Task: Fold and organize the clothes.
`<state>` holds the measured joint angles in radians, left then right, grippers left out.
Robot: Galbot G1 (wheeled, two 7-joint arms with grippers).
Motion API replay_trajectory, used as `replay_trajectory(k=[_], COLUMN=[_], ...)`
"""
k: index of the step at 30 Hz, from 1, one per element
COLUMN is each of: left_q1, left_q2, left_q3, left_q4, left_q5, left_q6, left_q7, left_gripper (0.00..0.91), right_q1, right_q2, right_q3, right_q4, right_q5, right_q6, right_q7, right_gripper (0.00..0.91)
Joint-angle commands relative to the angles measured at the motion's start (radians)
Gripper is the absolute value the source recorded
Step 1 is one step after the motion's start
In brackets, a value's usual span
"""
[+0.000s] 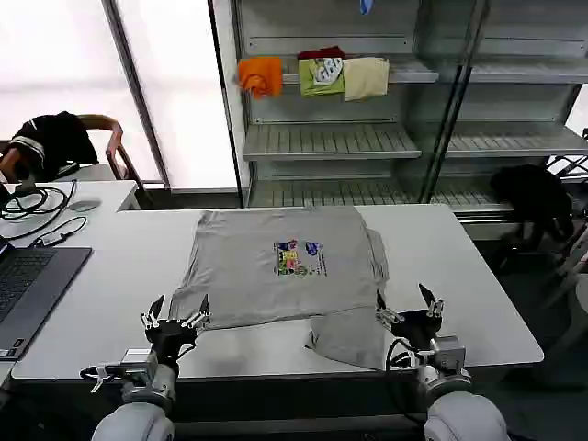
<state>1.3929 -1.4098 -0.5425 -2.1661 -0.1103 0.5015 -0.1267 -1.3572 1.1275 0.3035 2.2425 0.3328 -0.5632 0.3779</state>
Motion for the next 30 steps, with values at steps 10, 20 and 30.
replay_trajectory(k=[10, 20, 30], left_q1=[0.002, 0.013, 0.000], left_q2=[0.064, 0.072, 0.065], left_q3=[-0.019, -0.029, -0.030], left_q4=[0.078, 0.083, 0.118], left_q5=[-0.081, -0.110, -0.119], left_q6=[0.070, 0.067, 0.062], left_q7=[0.004, 0.002, 0.008], left_gripper=[0.907, 0.907, 0.907], right_q1=[-0.076, -0.106, -0.130], right_q2=[0.000, 0.003, 0.005], right_q3=[-0.094, -0.107, -0.118], right_q4=[0.008, 0.019, 0.018], right_q5=[0.010, 0.022, 0.024], right_q6=[-0.016, -0.016, -0.016], right_q7=[0.058, 0.079, 0.090], right_gripper=[0.907, 0.907, 0.907])
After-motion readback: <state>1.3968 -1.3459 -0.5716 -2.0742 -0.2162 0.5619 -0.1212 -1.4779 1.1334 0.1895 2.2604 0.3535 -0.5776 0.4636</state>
